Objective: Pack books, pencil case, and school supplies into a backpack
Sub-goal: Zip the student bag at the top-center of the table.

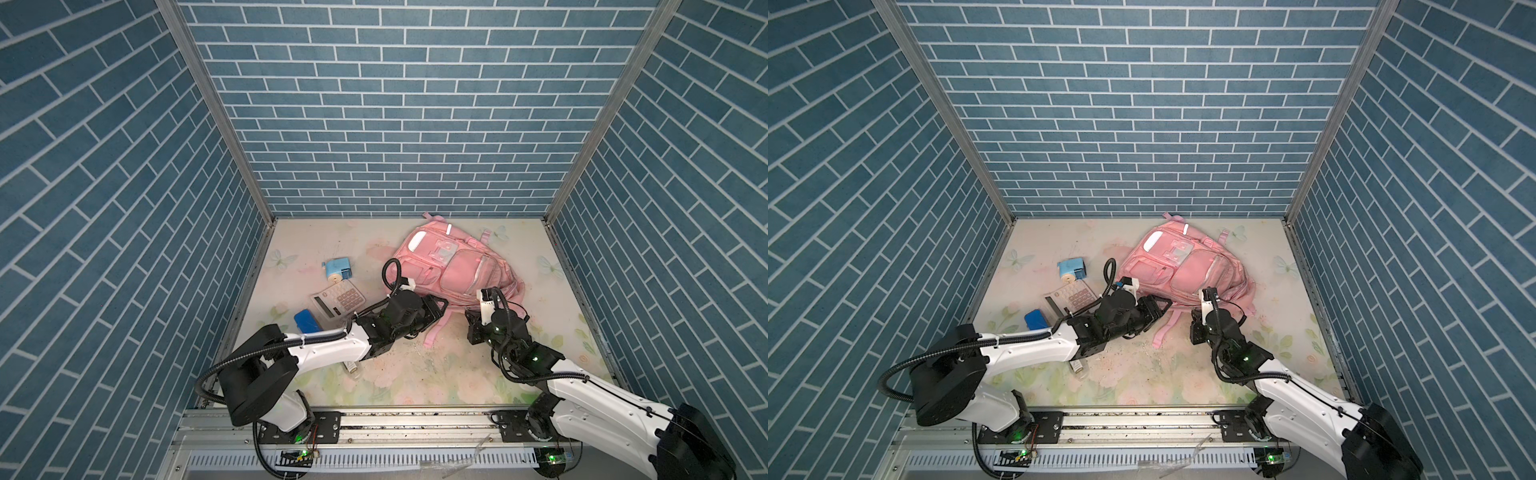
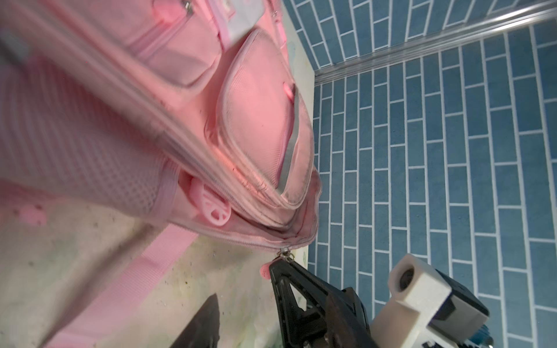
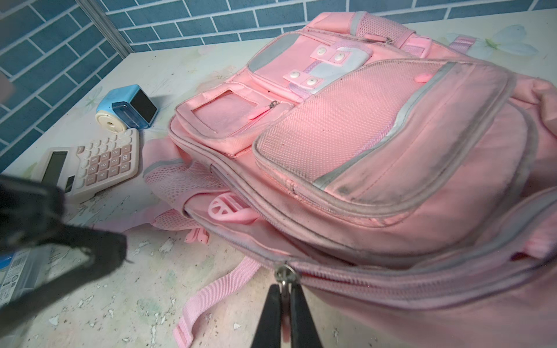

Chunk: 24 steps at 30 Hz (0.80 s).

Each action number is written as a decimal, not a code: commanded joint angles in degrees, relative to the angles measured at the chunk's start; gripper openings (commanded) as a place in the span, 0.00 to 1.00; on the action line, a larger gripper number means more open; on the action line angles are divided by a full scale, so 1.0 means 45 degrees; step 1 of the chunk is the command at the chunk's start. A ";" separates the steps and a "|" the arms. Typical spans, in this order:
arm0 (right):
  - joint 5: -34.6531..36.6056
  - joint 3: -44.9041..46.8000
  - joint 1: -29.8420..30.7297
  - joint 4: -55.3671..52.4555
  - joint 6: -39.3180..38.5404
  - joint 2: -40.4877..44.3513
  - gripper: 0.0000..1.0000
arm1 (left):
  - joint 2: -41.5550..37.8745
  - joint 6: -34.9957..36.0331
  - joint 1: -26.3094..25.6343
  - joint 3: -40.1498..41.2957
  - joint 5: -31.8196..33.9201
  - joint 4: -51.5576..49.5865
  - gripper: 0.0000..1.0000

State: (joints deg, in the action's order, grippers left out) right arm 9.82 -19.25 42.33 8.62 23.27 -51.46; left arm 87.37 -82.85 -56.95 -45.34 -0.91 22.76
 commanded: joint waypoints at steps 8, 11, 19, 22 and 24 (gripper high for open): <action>-0.0668 -0.0101 0.0028 0.1030 -0.0509 0.0079 0.00 | 0.1776 -0.4040 -0.0804 -0.0350 0.1385 0.1682 0.58; -0.0709 -0.0079 0.0028 0.1017 -0.0421 0.0144 0.00 | 0.2249 -0.4242 -0.0756 -0.0454 0.1774 0.1805 0.58; -0.0963 0.0076 0.0028 0.0652 -0.0408 0.0419 0.00 | 0.3438 -0.3648 -0.0282 -0.1406 0.2153 0.2167 0.58; -0.0915 0.0118 0.0028 0.0609 -0.0352 0.0424 0.00 | 0.3668 -0.3364 -0.0184 -0.1726 0.2105 0.1945 0.58; -0.0857 0.0102 0.0028 0.0589 -0.0327 0.0411 0.00 | 0.3819 -0.3284 -0.0114 -0.1793 0.1942 0.1911 0.54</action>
State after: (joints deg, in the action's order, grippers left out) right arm 6.57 -18.35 42.33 8.49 22.09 -51.03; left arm 103.44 -98.80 -58.06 -52.16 6.85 30.74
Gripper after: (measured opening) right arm 0.076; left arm 0.549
